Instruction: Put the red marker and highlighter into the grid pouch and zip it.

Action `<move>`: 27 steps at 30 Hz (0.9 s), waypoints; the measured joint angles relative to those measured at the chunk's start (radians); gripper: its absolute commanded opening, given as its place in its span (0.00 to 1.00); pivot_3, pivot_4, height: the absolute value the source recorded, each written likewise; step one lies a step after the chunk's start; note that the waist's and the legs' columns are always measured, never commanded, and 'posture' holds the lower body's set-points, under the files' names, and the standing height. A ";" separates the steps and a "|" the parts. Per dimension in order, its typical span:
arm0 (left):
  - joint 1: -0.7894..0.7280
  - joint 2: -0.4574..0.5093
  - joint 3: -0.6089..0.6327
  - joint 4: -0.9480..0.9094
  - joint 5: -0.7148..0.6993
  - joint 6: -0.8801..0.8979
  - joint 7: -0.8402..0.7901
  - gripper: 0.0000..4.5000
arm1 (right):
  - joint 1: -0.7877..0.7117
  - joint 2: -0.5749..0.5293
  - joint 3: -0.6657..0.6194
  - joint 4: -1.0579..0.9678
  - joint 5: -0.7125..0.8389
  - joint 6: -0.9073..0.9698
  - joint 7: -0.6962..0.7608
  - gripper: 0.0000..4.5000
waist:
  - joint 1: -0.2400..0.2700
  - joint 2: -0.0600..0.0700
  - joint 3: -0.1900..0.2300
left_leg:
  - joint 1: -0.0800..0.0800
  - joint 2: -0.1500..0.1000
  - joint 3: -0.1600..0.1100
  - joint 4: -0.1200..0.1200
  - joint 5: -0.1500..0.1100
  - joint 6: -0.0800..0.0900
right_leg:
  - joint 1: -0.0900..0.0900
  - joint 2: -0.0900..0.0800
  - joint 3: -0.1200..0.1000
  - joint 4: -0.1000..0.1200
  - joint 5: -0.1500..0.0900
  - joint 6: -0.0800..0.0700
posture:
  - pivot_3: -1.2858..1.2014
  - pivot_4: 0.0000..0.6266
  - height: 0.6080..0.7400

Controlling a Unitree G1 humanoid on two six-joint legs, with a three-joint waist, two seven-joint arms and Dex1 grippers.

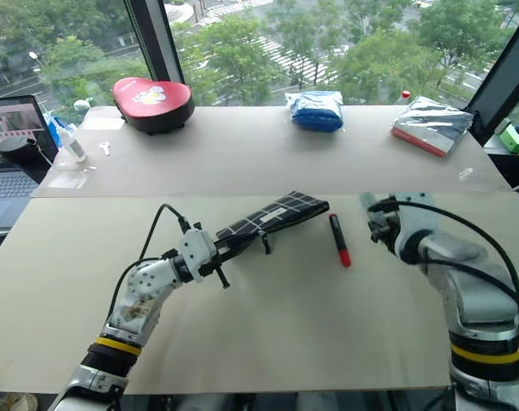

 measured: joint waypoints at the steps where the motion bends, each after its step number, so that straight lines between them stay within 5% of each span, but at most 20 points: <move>1: -0.003 0.002 0.000 0.000 0.000 0.000 0.000 0.00 | -0.013 -0.031 0.002 -0.028 0.026 -0.043 0.065 0.23 | 0.001 0.000 0.000 | 0.000 0.000 0.000 0.000 0.000 0.000 | 0.000 0.000 -0.001 -0.001 0.000 0.000 | 0.52 0.24 1.00; 5: -0.006 0.003 0.001 0.000 0.000 0.000 -0.001 0.00 | -0.005 -0.187 0.084 -0.086 0.046 -0.162 0.246 0.23 | 0.001 0.000 0.000 | 0.000 -0.001 0.000 0.001 0.000 0.000 | 0.001 -0.001 0.000 -0.001 0.000 0.001 | 0.52 0.24 1.00; 10: -0.006 -0.006 0.000 -0.001 0.000 0.001 0.004 0.00 | -0.005 -0.294 0.275 -0.007 -0.137 -0.370 0.293 0.23 | -0.001 -0.001 0.000 | 0.000 0.000 0.001 0.001 0.001 -0.002 | 0.000 -0.001 0.000 -0.001 0.000 0.001 | 0.52 0.24 1.00; 27: -0.003 -0.008 -0.005 -0.020 0.002 0.007 0.016 0.00 | -0.099 -0.225 0.427 0.146 -0.302 -0.467 0.342 0.23 | -0.001 -0.001 0.000 | -0.001 0.000 0.001 0.001 0.001 -0.003 | 0.000 -0.001 0.001 -0.001 0.000 0.001 | 0.52 0.24 1.00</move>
